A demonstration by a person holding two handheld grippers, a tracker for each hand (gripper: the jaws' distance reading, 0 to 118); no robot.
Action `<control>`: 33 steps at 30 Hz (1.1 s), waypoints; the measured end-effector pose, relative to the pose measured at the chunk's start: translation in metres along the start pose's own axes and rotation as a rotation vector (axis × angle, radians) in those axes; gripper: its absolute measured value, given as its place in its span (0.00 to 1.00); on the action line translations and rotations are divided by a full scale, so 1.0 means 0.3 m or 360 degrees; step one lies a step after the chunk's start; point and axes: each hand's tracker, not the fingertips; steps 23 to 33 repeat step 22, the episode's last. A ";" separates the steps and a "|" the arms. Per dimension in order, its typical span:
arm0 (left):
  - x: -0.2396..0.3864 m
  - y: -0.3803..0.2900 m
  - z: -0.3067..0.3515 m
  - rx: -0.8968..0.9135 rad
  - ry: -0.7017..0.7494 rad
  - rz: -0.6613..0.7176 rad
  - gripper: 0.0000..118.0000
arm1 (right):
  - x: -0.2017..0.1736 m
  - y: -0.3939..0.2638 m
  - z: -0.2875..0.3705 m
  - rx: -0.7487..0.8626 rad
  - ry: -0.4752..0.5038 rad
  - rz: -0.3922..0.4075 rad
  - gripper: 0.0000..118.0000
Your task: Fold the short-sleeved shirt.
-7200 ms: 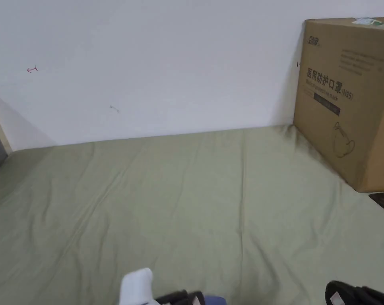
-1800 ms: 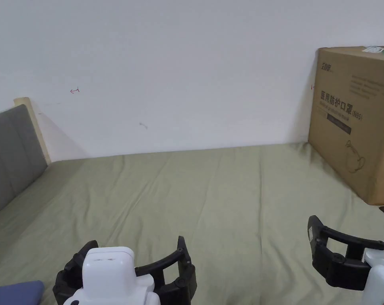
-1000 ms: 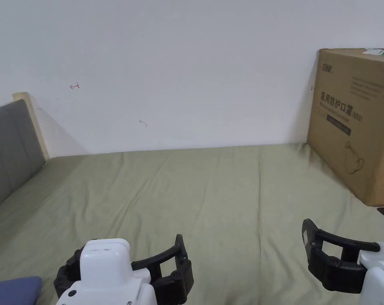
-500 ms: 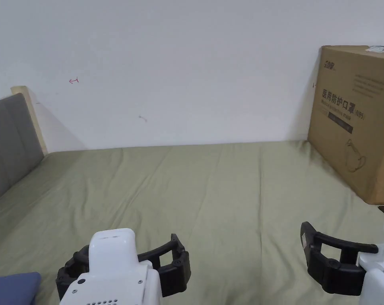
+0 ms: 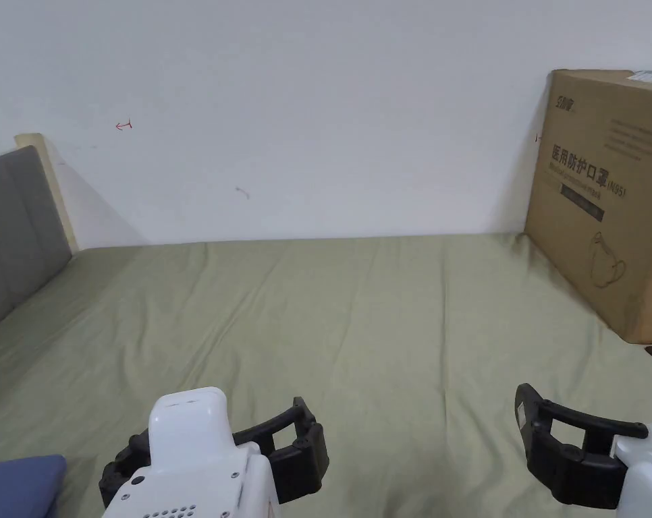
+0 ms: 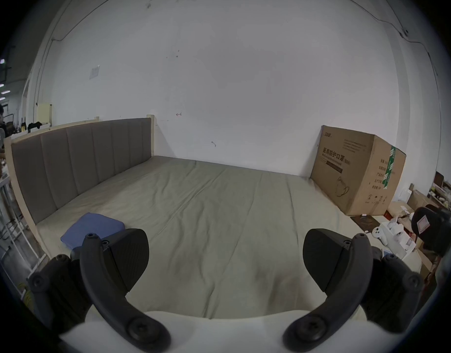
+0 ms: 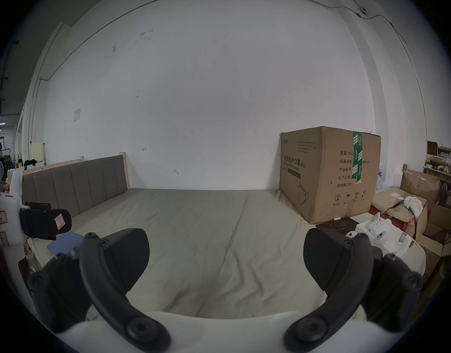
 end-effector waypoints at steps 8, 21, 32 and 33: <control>0.006 0.017 -0.004 -0.0005 0.0057 0.0010 1.00 | -0.012 -0.001 -0.003 -0.0008 0.0004 -0.0029 1.00; -0.018 0.053 -0.039 0.0020 0.0005 0.0102 1.00 | -0.015 -0.009 -0.047 -0.0012 0.0009 -0.0055 1.00; -0.018 0.053 -0.040 0.0021 -0.0001 0.0101 1.00 | -0.016 -0.009 -0.049 -0.0014 0.0009 -0.0054 1.00; -0.018 0.053 -0.040 0.0021 -0.0001 0.0101 1.00 | -0.016 -0.009 -0.049 -0.0014 0.0009 -0.0054 1.00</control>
